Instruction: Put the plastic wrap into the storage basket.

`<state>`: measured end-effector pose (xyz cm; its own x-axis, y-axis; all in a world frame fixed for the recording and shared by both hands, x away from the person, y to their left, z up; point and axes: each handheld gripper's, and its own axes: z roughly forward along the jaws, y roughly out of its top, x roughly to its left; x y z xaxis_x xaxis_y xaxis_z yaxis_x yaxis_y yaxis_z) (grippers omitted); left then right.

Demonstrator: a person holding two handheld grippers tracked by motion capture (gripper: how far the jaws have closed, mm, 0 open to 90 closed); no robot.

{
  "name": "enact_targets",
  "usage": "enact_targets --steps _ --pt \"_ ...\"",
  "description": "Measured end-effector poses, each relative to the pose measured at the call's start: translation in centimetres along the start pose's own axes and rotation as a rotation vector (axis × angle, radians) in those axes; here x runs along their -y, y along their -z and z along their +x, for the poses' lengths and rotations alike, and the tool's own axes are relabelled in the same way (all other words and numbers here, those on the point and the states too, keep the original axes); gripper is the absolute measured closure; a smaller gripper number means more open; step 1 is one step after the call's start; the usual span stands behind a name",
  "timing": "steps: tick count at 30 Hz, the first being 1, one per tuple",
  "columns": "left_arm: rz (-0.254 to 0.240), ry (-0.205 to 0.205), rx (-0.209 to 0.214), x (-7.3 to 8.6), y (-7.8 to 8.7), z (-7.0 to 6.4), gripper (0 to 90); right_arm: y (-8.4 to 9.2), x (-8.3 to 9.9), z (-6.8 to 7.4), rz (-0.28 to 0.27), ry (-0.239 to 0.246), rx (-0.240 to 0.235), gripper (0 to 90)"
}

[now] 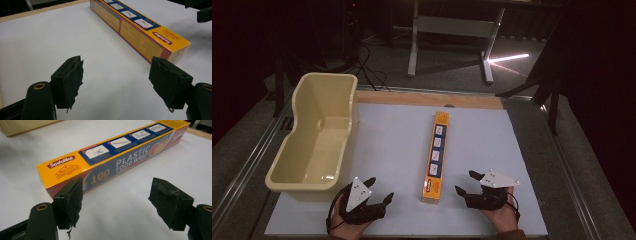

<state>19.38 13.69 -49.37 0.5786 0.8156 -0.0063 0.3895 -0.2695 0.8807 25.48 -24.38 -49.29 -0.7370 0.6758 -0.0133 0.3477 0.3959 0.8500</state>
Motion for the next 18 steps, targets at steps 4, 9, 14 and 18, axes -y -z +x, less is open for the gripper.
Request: enact_targets --steps 4,9,14,18 --pt "-0.006 0.004 -0.008 0.0 0.1 0.1 26.6 0.0 -0.1 0.3 -0.004 -0.004 -0.010 30.4" --pt "-0.008 0.004 -0.011 0.0 0.2 0.1 26.4 -0.3 -0.4 1.0 -0.007 -0.012 -0.050 36.1" --pt "-0.010 0.001 -0.017 0.0 0.1 0.1 26.5 -0.8 -1.1 2.2 -0.007 0.020 -0.100 57.6" --pt "-0.012 0.000 -0.020 0.0 0.2 0.1 26.5 -1.0 -1.8 3.2 -0.010 0.032 -0.111 84.0"
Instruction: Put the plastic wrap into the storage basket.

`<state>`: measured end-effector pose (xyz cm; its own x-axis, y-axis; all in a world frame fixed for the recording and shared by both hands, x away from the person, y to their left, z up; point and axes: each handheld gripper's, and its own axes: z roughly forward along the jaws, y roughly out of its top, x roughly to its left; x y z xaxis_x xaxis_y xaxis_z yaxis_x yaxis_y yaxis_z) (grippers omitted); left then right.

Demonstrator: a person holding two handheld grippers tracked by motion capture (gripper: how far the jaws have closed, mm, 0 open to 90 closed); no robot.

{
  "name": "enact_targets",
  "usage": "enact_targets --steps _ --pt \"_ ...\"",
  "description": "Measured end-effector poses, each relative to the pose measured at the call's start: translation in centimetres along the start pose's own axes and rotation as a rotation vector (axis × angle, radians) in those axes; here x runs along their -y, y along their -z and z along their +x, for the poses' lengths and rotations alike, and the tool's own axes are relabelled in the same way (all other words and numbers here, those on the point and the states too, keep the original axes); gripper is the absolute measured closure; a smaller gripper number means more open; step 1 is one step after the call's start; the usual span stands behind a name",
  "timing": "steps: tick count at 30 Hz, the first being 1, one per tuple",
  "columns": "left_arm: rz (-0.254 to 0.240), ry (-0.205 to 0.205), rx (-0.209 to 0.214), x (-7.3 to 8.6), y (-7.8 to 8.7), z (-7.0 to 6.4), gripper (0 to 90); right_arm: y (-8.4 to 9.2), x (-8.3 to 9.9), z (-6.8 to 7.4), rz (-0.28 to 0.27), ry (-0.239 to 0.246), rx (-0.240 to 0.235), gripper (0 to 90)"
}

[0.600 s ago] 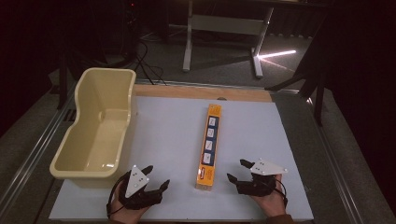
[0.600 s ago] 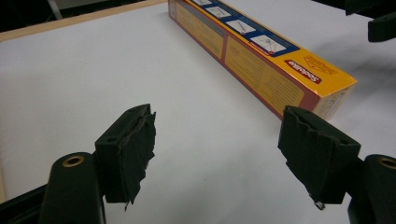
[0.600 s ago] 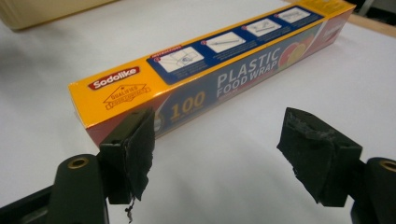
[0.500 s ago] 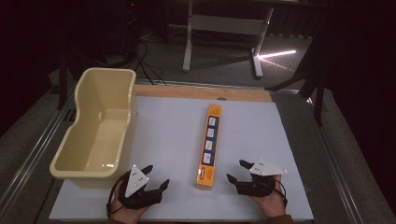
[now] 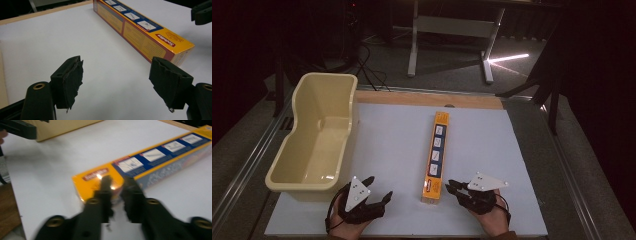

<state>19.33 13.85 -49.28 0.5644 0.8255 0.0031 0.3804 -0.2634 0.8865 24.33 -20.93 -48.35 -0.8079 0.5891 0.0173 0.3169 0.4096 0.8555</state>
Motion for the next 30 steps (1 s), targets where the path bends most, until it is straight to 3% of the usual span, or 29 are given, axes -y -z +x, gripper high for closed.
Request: enact_targets --steps 2,13,16,22,30 --pt "-0.002 0.003 -0.001 0.0 0.0 0.0 26.5 -0.4 -0.3 0.5 0.010 0.015 -0.016 89.4" --pt "-0.006 0.007 -0.014 0.0 0.2 0.2 26.6 -5.3 -2.1 4.8 0.102 0.100 -0.074 89.6" --pt "-0.008 0.009 -0.018 0.0 0.3 0.2 26.7 -6.8 -2.2 5.7 0.138 0.098 -0.080 89.6" --pt "-0.007 0.009 -0.017 0.0 0.3 0.2 26.8 -8.7 -2.0 6.5 0.219 0.112 -0.037 89.7" --pt "-0.010 0.009 -0.020 0.0 0.4 0.2 26.8 -8.3 -2.2 6.8 0.285 0.131 0.028 89.8"
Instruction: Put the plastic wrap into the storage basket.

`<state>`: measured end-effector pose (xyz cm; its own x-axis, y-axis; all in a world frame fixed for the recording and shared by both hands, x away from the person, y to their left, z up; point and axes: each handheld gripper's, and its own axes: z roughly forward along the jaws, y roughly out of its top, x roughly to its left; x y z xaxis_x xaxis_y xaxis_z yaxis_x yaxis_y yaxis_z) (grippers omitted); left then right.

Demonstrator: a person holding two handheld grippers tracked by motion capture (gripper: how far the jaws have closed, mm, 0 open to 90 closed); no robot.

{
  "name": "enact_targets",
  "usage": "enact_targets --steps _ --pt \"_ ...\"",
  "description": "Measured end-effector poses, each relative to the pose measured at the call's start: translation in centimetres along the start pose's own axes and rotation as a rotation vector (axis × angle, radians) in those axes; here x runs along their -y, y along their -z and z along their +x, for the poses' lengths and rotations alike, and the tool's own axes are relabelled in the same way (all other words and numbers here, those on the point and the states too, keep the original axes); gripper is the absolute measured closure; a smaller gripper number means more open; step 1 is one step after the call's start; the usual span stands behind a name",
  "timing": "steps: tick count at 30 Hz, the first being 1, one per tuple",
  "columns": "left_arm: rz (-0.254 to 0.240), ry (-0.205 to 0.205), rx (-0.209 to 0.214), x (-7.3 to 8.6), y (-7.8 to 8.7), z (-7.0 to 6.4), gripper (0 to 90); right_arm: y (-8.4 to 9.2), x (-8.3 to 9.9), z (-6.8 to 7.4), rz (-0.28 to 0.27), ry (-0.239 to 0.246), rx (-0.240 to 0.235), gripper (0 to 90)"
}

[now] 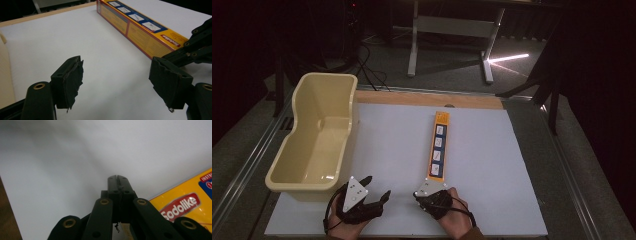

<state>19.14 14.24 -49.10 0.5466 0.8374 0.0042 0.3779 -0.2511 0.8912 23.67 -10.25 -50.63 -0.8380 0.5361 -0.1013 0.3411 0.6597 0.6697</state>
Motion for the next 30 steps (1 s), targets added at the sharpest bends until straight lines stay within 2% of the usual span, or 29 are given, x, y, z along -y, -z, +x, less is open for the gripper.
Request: enact_targets --steps 4,10,13,19,23,25,28,29,30 --pt "0.000 0.004 -0.003 0.0 0.0 0.0 26.9 1.0 0.9 -0.8 0.033 -0.028 0.024 89.8" --pt "0.001 0.000 -0.003 0.0 0.0 -0.1 27.0 2.9 2.9 -2.8 0.083 -0.074 0.063 89.8" --pt "0.002 0.002 -0.003 0.0 -0.1 -0.1 26.9 3.9 4.2 -4.3 0.111 -0.120 0.101 89.7" --pt "0.000 0.003 -0.005 0.0 -0.1 -0.1 27.0 5.8 6.5 -8.1 0.130 -0.257 0.172 89.7" --pt "-0.001 0.006 -0.007 0.0 0.0 0.0 27.0 6.2 7.4 -10.1 0.162 -0.310 0.239 89.7" --pt "-0.001 0.009 -0.007 0.0 -0.1 0.1 27.0 6.5 7.5 -10.9 0.150 -0.328 0.217 89.5" --pt "0.000 0.012 -0.008 0.0 -0.1 0.1 27.0 7.1 6.6 -11.3 0.102 -0.296 0.177 81.9" --pt "-0.001 0.013 -0.008 0.0 -0.1 0.1 27.0 7.3 5.8 -11.4 0.073 -0.273 0.140 77.4" --pt "-0.002 0.014 -0.007 0.0 -0.1 0.1 27.0 7.5 5.2 -11.5 0.062 -0.251 0.137 74.0"
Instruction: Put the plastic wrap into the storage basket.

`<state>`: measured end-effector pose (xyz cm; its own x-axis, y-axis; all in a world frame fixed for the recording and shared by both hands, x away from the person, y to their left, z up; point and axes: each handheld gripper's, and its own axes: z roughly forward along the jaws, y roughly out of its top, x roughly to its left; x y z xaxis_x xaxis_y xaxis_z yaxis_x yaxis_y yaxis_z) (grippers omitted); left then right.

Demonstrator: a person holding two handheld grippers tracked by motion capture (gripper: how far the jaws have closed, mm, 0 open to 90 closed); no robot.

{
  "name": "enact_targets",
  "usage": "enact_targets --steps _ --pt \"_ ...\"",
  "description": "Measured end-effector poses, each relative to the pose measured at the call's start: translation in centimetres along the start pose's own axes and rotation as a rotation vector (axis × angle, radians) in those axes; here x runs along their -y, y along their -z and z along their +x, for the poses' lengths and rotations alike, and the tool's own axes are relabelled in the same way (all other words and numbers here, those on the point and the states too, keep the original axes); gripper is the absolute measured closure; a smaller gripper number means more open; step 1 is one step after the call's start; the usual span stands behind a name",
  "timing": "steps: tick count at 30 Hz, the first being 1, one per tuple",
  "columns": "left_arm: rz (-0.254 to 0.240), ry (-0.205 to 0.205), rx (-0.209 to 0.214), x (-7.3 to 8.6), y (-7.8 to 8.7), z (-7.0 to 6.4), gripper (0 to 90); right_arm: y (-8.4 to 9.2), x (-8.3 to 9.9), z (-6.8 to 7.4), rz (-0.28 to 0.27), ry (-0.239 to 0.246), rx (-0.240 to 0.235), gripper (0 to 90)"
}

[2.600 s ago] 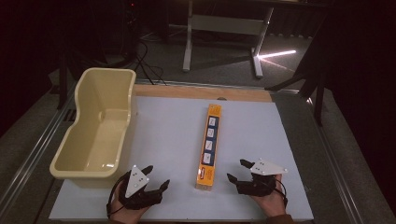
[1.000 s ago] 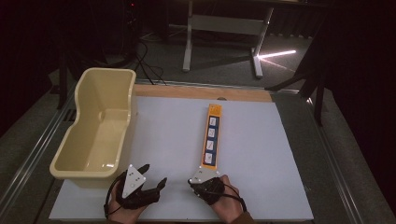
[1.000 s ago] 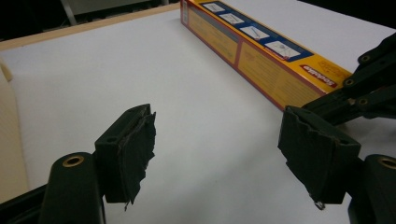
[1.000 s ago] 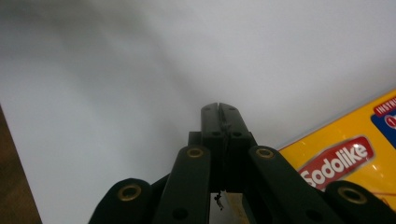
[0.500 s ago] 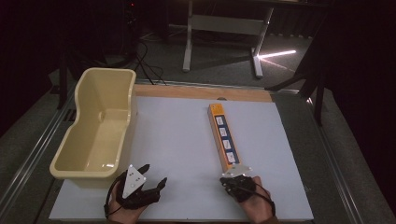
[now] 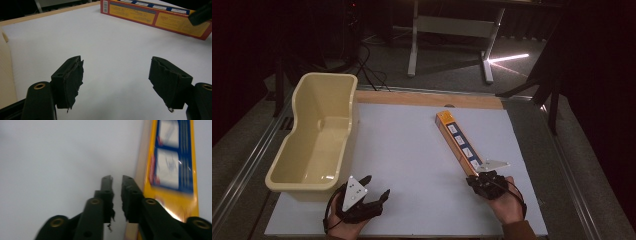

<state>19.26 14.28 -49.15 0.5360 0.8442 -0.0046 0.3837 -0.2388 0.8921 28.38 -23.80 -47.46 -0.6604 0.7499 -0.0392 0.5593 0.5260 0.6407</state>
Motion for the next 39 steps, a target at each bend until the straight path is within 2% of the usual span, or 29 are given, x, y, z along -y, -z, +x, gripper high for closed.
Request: enact_targets --steps 2,4,5,6,7,12,16,17,19,21,22,23,24,28,30,32,33,34,35,38,39 --pt "0.000 -0.001 -0.001 0.0 0.0 0.0 27.0 0.0 -1.4 -0.1 -0.019 0.042 -0.003 65.1" --pt "-0.001 -0.001 0.000 0.0 0.0 0.0 27.0 0.0 -1.4 -0.1 -0.019 0.042 -0.003 65.1" --pt "-0.001 0.000 0.001 0.0 0.0 0.0 27.0 -0.2 -2.2 -0.3 -0.019 0.055 -0.009 58.9" --pt "-0.001 0.000 0.000 0.0 0.1 0.1 27.0 -1.2 -4.3 -1.3 0.000 0.054 -0.005 50.1" --pt "-0.002 0.002 0.000 0.0 0.1 0.1 27.0 -1.6 -4.8 -1.7 0.005 0.040 -0.015 46.8" --pt "-0.003 0.007 -0.001 0.0 0.1 0.2 27.0 -3.6 -6.9 -3.9 0.028 0.007 0.028 36.1" --pt "-0.001 0.007 0.000 0.0 0.1 0.2 27.0 -5.6 -8.2 -5.7 0.093 -0.023 0.043 29.4" --pt "-0.001 0.007 0.001 0.0 0.1 0.2 27.0 -6.1 -8.4 -6.2 0.113 -0.037 0.053 29.1" --pt "0.000 0.007 0.001 0.0 0.1 0.2 27.0 -6.8 -8.9 -6.9 0.141 -0.055 0.039 27.3" --pt "0.000 0.007 0.001 0.0 0.0 0.2 26.9 -7.1 -9.1 -7.1 0.157 -0.057 0.038 26.5" --pt "0.000 0.010 0.002 0.0 0.0 0.2 26.9 -7.5 -9.3 -7.5 0.187 -0.061 0.029 26.5" --pt "0.000 0.010 0.002 0.0 0.0 0.2 26.9 -8.4 -9.5 -7.9 0.243 -0.072 0.019 26.1" --pt "0.001 0.009 0.003 0.0 0.0 0.1 26.9 -8.7 -9.6 -8.1 0.261 -0.071 0.015 26.7" --pt "0.006 0.008 0.005 0.1 -0.1 0.2 26.8 -10.2 -9.9 -8.9 0.343 -0.112 -0.050 28.7" --pt "0.009 0.010 0.007 0.1 -0.1 0.1 26.8 -10.5 -10.2 -9.0 0.368 -0.114 -0.060 29.1" --pt "0.012 0.011 0.009 0.1 -0.2 0.1 26.7 -10.8 -10.7 -9.1 0.418 -0.111 -0.064 29.1" --pt "0.012 0.011 0.009 0.1 -0.2 0.1 26.7 -10.8 -10.7 -9.1 0.418 -0.111 -0.064 29.1" --pt "0.012 0.011 0.009 0.1 -0.2 0.1 26.7 -11.0 -10.9 -9.1 0.441 -0.114 -0.066 29.1" --pt "0.013 0.011 0.014 0.1 -0.2 0.1 26.7 -11.3 -11.2 -9.0 0.492 -0.094 -0.064 29.2" --pt "0.015 0.011 0.015 0.1 -0.2 0.1 26.7 -11.8 -11.7 -9.0 0.561 -0.118 -0.058 32.8" --pt "0.015 0.011 0.015 0.1 -0.2 0.1 26.7 -11.8 -11.7 -9.0 0.561 -0.118 -0.058 32.8"
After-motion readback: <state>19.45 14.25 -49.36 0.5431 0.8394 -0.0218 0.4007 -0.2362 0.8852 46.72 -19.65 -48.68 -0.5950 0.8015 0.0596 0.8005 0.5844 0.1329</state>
